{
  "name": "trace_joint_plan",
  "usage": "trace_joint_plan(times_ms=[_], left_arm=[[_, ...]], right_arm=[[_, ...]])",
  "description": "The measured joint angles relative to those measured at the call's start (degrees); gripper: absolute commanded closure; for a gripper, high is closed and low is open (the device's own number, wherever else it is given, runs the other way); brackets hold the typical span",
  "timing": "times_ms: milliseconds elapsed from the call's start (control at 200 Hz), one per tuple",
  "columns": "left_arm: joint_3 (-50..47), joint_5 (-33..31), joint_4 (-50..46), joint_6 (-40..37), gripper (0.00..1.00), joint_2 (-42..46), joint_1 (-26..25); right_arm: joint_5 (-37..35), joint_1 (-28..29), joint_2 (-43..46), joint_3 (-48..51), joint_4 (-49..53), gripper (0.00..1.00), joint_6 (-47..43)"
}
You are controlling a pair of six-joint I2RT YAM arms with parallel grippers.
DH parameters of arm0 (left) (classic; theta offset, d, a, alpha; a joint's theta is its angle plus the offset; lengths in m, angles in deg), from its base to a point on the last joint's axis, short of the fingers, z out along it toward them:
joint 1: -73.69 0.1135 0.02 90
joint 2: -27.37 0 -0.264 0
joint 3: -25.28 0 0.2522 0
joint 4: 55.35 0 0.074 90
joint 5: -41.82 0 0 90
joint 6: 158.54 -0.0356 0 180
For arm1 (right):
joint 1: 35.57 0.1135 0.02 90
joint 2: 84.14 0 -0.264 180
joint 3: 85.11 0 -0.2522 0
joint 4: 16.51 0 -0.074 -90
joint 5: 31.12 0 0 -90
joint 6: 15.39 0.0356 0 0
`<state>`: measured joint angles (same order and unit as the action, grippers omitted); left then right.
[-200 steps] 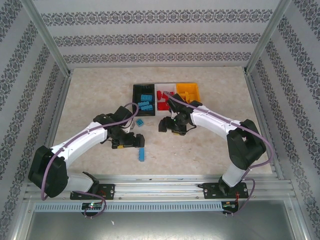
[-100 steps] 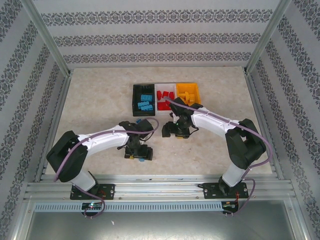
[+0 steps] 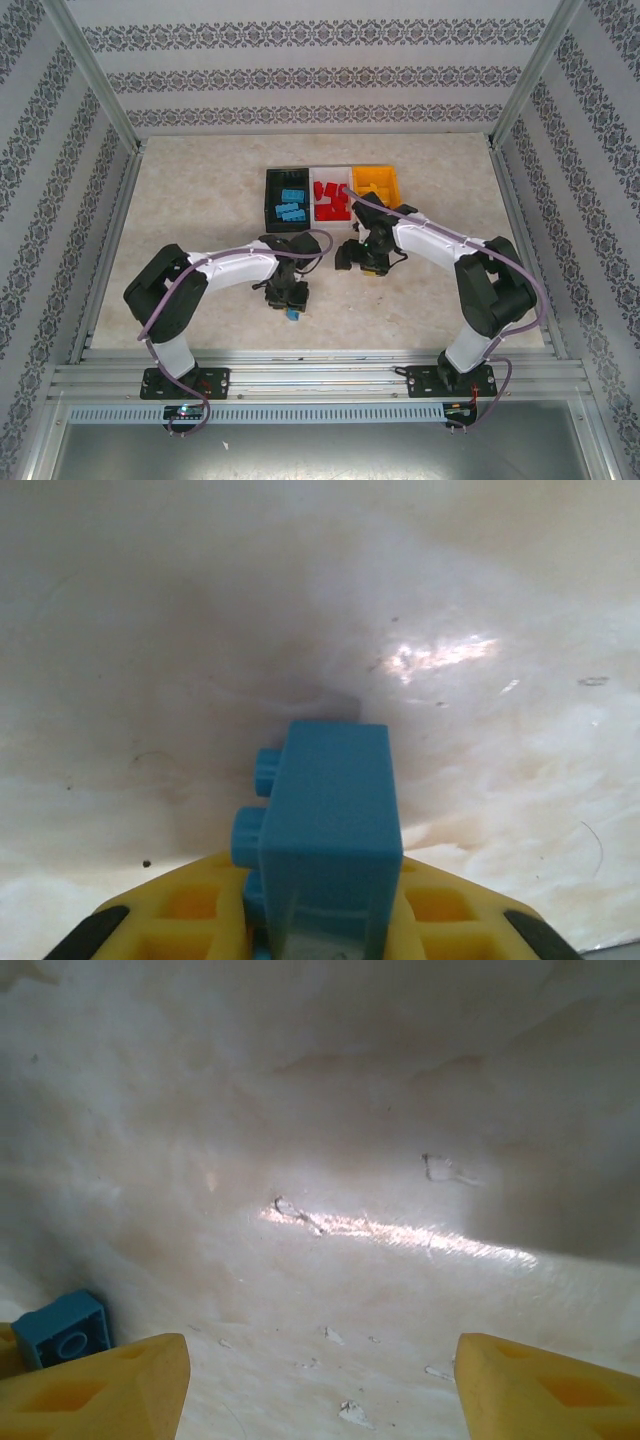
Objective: Sort the legos into containers by color
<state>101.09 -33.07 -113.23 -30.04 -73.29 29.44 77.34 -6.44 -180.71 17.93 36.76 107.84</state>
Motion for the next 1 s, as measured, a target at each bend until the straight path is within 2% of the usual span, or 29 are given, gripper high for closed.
trace_joint_plan(times_ms=[145, 270, 455, 600, 769, 999], left_arm=[[1.84, 0.7, -0.48, -1.33, 0.82, 0.0, 2.01], [6.91, 1.22, -3.1, -3.93, 0.82, 0.0, 6.93], [21.57, 1.86, -6.84, -8.57, 0.8, -1.25, 17.62], [35.89, 1.53, -9.16, -11.96, 0.79, -6.91, 23.87], [49.96, 1.29, -12.11, -14.99, 0.79, -16.74, 26.05], [57.64, 1.57, -14.47, -16.06, 0.78, -26.16, 27.82]], right_arm=[[0.07, -1.66, -0.79, -1.97, 0.24, 0.29, 0.0], [0.42, -3.3, -1.55, -3.37, -0.61, 0.29, 1.22], [1.51, -5.62, -3.67, -5.97, -2.14, 0.29, 3.26], [2.49, -6.16, -6.27, -7.85, -3.28, 0.29, 4.46], [2.89, -6.16, -7.06, -8.37, -3.3, 0.29, 5.03], [2.58, -7.04, -6.88, -8.96, -1.99, 0.29, 4.57]])
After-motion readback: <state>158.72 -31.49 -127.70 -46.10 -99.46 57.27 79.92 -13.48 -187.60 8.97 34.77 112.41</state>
